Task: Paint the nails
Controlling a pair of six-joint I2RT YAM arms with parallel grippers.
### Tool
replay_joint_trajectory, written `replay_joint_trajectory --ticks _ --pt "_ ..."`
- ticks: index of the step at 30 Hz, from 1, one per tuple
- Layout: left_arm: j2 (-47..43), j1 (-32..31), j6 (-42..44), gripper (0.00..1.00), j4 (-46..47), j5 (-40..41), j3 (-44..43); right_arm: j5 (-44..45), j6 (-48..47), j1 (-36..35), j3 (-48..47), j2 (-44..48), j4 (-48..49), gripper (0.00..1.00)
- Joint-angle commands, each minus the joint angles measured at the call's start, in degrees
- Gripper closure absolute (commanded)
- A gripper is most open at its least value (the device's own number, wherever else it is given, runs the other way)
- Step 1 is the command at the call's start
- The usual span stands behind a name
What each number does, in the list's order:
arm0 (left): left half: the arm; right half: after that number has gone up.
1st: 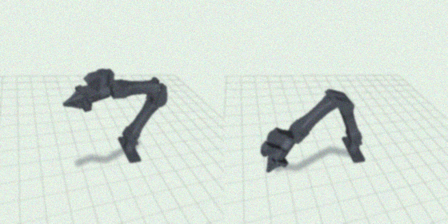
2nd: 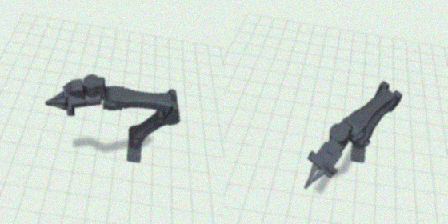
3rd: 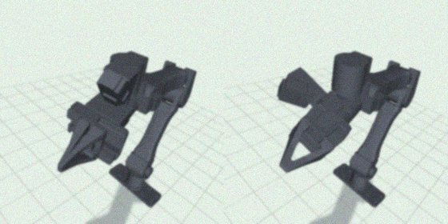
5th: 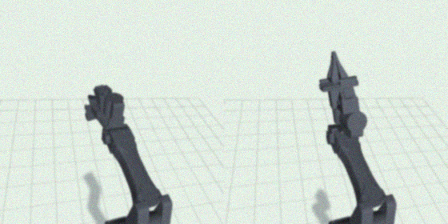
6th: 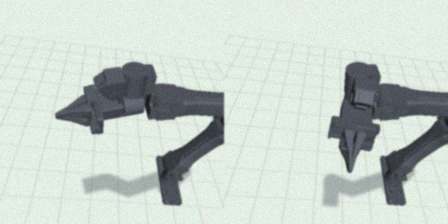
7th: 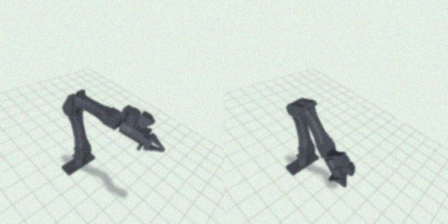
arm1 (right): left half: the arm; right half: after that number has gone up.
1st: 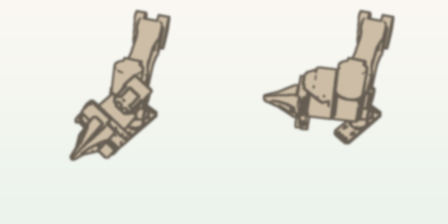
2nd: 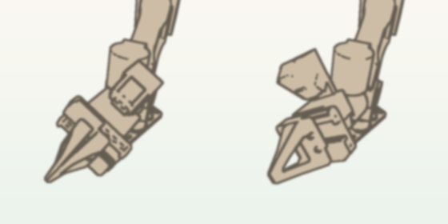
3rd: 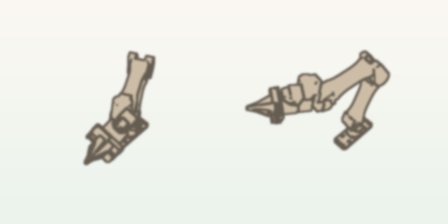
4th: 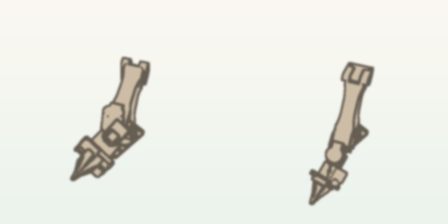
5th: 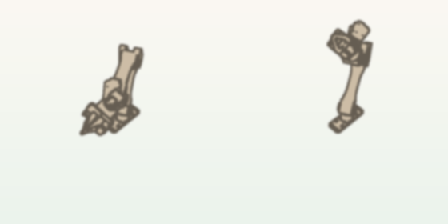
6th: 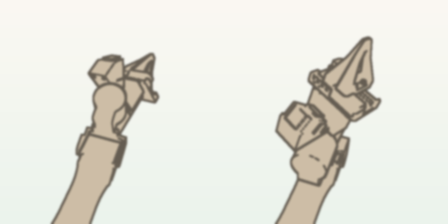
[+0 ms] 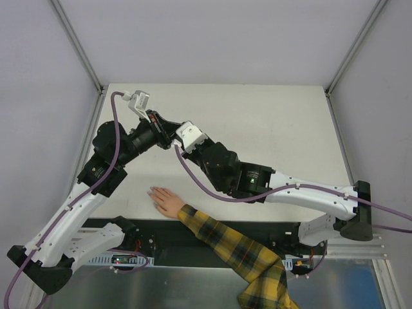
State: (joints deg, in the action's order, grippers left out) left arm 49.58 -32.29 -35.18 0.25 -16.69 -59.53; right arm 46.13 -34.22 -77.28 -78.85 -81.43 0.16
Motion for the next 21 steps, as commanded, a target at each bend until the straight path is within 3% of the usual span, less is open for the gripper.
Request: replay_joint_trajectory --ticks 1,3,5,8,10,15,17,21 --pt "-0.01 -0.49 0.64 0.70 -2.18 -0.62 -1.56 -15.60 0.53 1.41 2.03 5.57 0.98 1.00" --pt "-0.45 -0.40 0.64 0.40 -2.10 -0.98 -1.64 -22.96 2.48 2.91 3.87 8.11 0.10 1.00" --pt "-0.71 -0.40 1.60 0.19 -2.01 -2.29 -1.99 -28.43 5.12 5.46 4.75 9.44 -2.42 1.00" --pt "-1.42 -0.23 3.01 0.01 -0.70 -4.84 -2.09 -44.25 10.11 11.34 4.76 11.20 -7.00 1.00" --pt "-1.86 0.56 2.84 0.01 -0.43 -6.42 -1.73 -54.88 12.67 15.98 6.60 13.13 -6.85 1.00" --pt "-1.95 3.72 -3.22 0.02 15.45 -19.67 3.26 -77.88 21.81 24.70 8.62 15.07 -5.44 1.00" --pt "-1.07 4.78 -7.70 0.05 22.64 -24.68 4.50 -82.50 24.62 28.05 9.50 15.33 -2.90 1.00" --pt "2.61 5.05 -10.35 0.11 25.49 -28.91 4.34 -90.50 30.33 29.90 9.68 15.33 -0.51 1.00"
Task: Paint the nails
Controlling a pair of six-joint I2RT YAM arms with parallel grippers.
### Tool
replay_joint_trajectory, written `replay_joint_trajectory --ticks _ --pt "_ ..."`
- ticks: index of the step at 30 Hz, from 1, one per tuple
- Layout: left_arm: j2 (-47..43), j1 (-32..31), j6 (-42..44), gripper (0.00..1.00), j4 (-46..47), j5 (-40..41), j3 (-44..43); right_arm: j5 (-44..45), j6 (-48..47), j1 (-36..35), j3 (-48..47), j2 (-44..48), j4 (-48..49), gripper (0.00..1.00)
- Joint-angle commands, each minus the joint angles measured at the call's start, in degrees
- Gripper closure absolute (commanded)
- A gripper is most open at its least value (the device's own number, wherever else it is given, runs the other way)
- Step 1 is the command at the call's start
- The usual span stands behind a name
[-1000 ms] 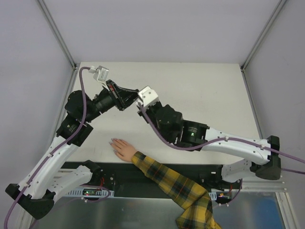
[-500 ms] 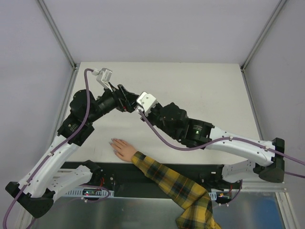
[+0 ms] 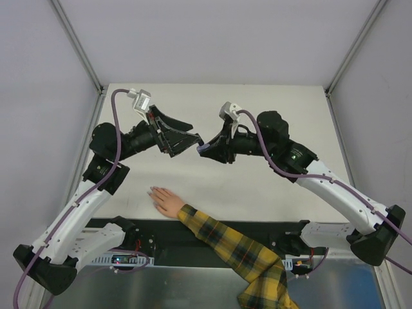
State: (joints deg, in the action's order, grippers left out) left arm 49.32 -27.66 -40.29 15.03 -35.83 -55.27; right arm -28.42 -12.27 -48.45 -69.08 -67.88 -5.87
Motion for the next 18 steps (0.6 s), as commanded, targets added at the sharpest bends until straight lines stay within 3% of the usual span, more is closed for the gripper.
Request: replay_joint_trajectory --ticks 1,4,10,17,18 --pt "3.50 0.33 -5.58 0.17 10.99 -10.74 -0.19 -16.83 9.62 1.77 0.17 1.96 9.08 1.00" --pt "4.56 0.41 -6.55 0.26 12.74 -12.68 -0.63 -18.77 14.01 3.35 1.58 2.13 14.11 1.00" --pt "5.08 0.41 -6.29 0.36 12.93 -14.61 -1.16 -18.95 17.55 5.38 2.81 1.52 18.52 1.00" --pt "5.35 0.33 -1.64 0.58 5.20 -13.30 -3.44 -14.91 16.76 5.38 2.20 0.20 18.17 1.00" --pt "5.35 0.33 -0.85 0.65 4.58 -13.12 -3.71 -14.64 16.58 5.29 1.93 0.03 18.00 1.00"
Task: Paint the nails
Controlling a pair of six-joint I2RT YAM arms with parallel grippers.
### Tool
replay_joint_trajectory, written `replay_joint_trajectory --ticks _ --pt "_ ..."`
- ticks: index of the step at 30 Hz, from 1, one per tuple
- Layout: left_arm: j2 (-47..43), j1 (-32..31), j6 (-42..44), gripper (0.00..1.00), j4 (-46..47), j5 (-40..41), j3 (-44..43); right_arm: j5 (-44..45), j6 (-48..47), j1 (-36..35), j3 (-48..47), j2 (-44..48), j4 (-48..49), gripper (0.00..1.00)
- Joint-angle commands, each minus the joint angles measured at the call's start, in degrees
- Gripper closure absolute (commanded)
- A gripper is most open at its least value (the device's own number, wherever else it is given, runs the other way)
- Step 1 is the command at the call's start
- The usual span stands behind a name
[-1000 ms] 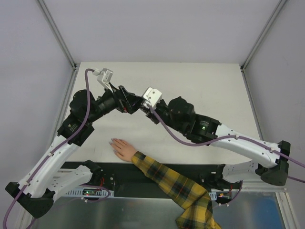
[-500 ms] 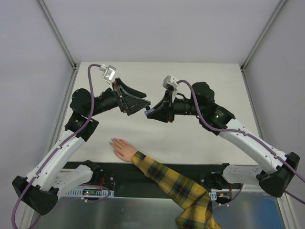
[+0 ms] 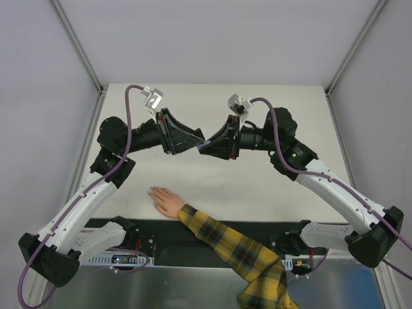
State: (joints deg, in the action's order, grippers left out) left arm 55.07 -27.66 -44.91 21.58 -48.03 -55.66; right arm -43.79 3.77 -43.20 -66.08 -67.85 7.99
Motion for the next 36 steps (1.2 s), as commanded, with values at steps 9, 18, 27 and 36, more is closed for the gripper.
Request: replay_joint_trajectory --ticks 9,18,27,36 --pt "-1.89 0.33 7.46 1.00 -9.27 8.56 -4.46 32.90 -18.13 -12.05 -5.36 1.50 -12.78 1.00" --pt "-6.20 -0.82 7.20 1.00 -18.24 31.05 -4.46 103.30 -47.72 -35.81 -17.23 -12.91 -4.03 1.00" --pt "-4.88 -0.82 6.41 0.74 -19.48 27.74 -6.39 68.61 -35.78 -30.72 -11.28 -6.08 -7.73 1.00" --pt "-4.80 -0.38 7.55 0.09 -18.60 20.54 -7.18 20.02 -16.28 -11.31 -5.29 0.26 -9.58 1.00"
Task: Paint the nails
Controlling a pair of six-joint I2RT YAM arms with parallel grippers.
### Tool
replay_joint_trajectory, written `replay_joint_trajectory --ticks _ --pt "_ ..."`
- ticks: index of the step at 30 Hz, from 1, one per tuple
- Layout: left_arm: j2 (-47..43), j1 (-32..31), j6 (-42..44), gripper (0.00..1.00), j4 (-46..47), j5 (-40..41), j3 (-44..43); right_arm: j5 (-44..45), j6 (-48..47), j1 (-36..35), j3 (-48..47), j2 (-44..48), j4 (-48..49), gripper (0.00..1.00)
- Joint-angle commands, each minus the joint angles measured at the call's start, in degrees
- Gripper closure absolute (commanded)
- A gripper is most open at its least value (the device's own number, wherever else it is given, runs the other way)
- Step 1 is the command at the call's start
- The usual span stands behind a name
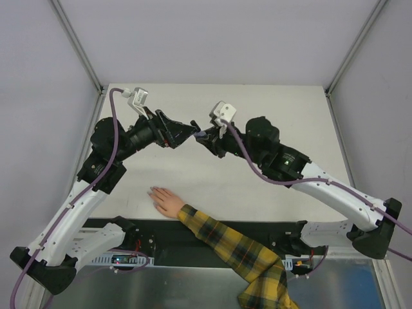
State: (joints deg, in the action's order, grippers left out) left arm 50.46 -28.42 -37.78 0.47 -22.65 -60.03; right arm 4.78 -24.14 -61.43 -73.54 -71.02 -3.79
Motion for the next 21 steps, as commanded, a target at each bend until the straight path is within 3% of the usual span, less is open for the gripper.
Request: replay_joint_trajectory --ticks 1,8,17,20,21 --pt "-0.01 0.47 0.34 0.10 3.48 -6.51 -2.64 -35.82 13.23 8.07 3.56 3.78 3.17 1.00" --pt "1.31 1.18 -8.00 0.14 24.39 -21.72 3.34 -54.77 27.64 17.04 7.35 4.14 16.88 1.00" --pt "5.97 1.09 -10.65 0.35 25.72 -27.00 1.50 -56.63 32.66 19.33 8.94 3.70 23.22 1.00" --pt "6.32 1.09 -9.86 0.51 25.02 -26.65 1.06 -56.11 32.76 19.68 9.03 3.52 23.30 1.00" --pt "6.76 1.09 -9.42 0.71 24.06 -26.56 0.36 -55.76 32.58 19.77 9.11 3.52 23.22 1.00"
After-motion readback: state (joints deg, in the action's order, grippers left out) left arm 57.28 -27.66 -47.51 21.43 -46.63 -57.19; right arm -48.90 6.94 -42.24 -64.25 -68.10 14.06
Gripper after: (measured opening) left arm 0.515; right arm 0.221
